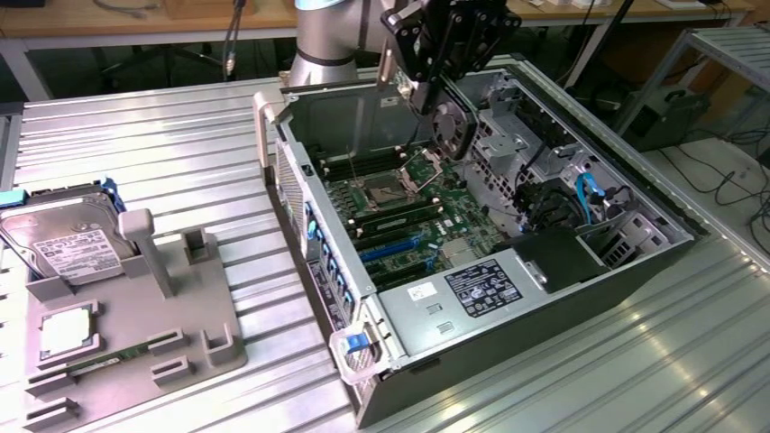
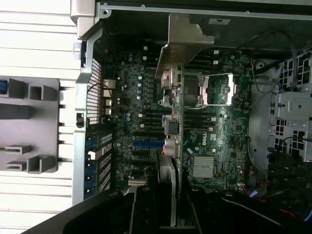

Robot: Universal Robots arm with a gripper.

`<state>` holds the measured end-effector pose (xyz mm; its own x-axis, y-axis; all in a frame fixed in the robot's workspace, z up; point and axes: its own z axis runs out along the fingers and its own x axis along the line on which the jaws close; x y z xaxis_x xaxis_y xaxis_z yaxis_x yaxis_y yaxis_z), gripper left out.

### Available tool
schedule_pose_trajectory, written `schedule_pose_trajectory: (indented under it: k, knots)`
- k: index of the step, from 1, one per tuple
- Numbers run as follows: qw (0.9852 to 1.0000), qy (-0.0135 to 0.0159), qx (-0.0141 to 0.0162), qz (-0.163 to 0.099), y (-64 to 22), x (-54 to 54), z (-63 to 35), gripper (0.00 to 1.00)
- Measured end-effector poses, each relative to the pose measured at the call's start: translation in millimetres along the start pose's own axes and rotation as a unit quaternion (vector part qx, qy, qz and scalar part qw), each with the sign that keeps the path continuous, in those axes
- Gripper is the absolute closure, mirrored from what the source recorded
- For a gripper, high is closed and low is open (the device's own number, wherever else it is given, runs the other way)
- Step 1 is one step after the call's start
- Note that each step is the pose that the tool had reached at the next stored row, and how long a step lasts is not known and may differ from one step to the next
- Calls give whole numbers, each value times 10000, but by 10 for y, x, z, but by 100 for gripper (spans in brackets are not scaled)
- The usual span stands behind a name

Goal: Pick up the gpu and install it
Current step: 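Pick up the gpu and move the gpu toward the slot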

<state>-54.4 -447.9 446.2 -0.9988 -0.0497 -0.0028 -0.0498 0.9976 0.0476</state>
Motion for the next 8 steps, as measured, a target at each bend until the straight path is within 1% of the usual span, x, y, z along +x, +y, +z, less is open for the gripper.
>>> schedule_pose_trajectory:
  k: [8]
  knots:
    - [10000,0,0,0,-4,-78,0,73]
